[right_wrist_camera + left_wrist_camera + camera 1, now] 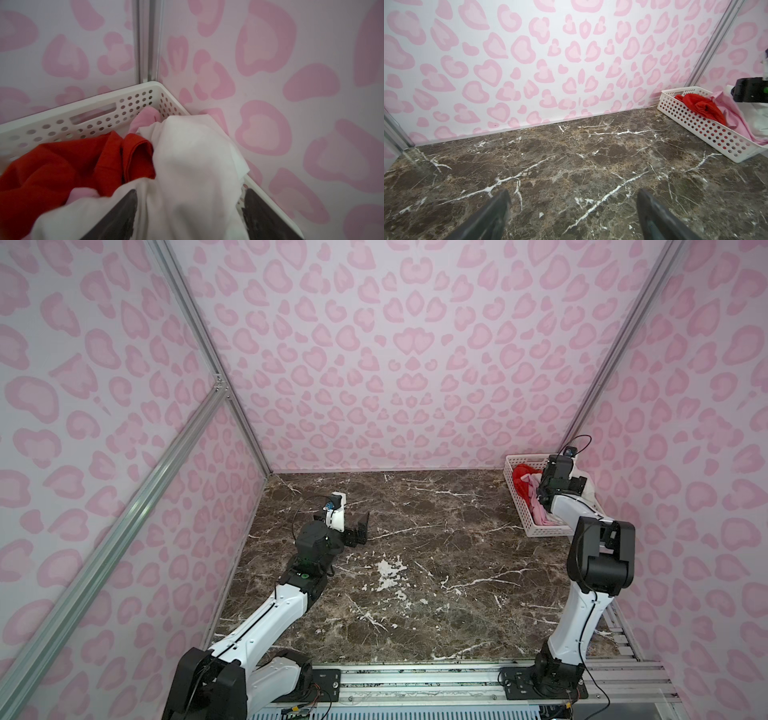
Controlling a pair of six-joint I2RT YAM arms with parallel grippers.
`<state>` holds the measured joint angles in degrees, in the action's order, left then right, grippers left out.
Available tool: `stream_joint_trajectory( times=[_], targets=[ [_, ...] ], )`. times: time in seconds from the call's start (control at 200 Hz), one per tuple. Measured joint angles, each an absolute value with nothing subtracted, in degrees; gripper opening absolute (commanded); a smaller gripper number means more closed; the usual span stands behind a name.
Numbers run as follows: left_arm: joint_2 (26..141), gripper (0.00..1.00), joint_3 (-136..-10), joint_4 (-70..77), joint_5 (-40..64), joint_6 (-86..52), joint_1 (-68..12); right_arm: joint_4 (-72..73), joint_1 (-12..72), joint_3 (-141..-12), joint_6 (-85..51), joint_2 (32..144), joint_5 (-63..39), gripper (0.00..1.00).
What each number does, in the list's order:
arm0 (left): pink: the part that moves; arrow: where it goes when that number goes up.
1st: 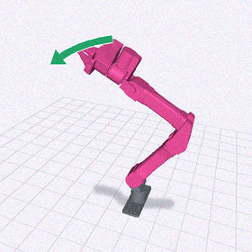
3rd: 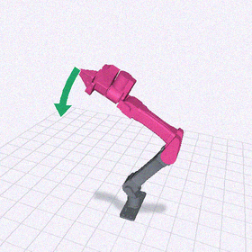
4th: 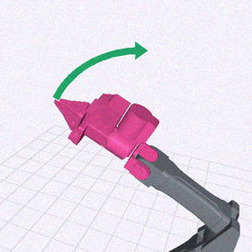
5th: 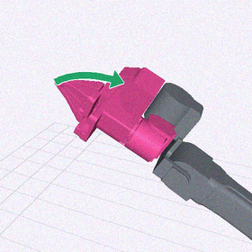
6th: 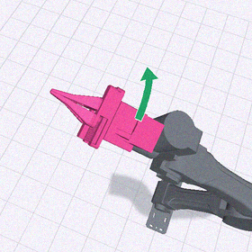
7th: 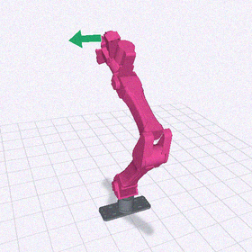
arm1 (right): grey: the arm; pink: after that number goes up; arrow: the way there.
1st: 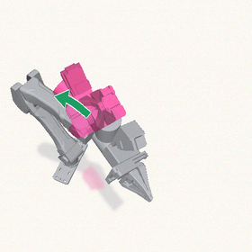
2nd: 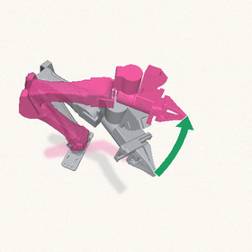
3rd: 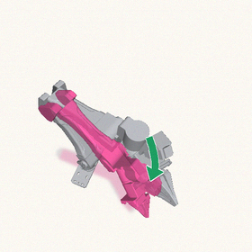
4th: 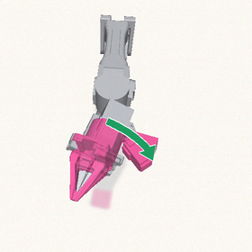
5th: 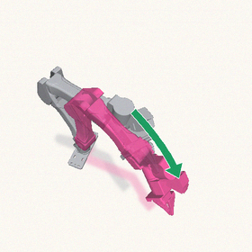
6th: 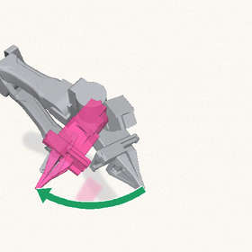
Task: Fold and stack t-shirts
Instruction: Pick up the T-shirt from the bin.
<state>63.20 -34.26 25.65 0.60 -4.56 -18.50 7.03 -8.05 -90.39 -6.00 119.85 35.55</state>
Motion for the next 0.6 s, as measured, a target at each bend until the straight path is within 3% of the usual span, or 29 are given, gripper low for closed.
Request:
stream_joint_trajectory(
  times=[0.025,0.085,0.27,0.45,0.605],
  targets=[
    [62.98,0.96,-34.13,25.36,0.6,-4.62,-18.5,4.8,-8.47,-92.86,-6.5,121.47,35.79,0.72],
    [62.59,0.96,-33.95,24.43,0.73,-4.78,-18.5,-0.8,-9.32,-99.11,-7.81,125.67,36.14,0.49],
    [62.33,0.96,-33.95,22.57,1.19,-5.65,-18.57,-13.56,-9.76,-110.32,-9.93,132.57,32.6,0.0],
    [62.11,0.96,-33.56,22.55,1.56,-5.98,-18.61,-16.32,-8.51,-104.95,-11.81,127.26,30.17,0.0],
    [62.06,0.96,-33.39,22.55,1.85,-6.42,-18.65,-14.46,-1.87,-97.27,-11.03,116.88,33.41,0.0]
  ],
)
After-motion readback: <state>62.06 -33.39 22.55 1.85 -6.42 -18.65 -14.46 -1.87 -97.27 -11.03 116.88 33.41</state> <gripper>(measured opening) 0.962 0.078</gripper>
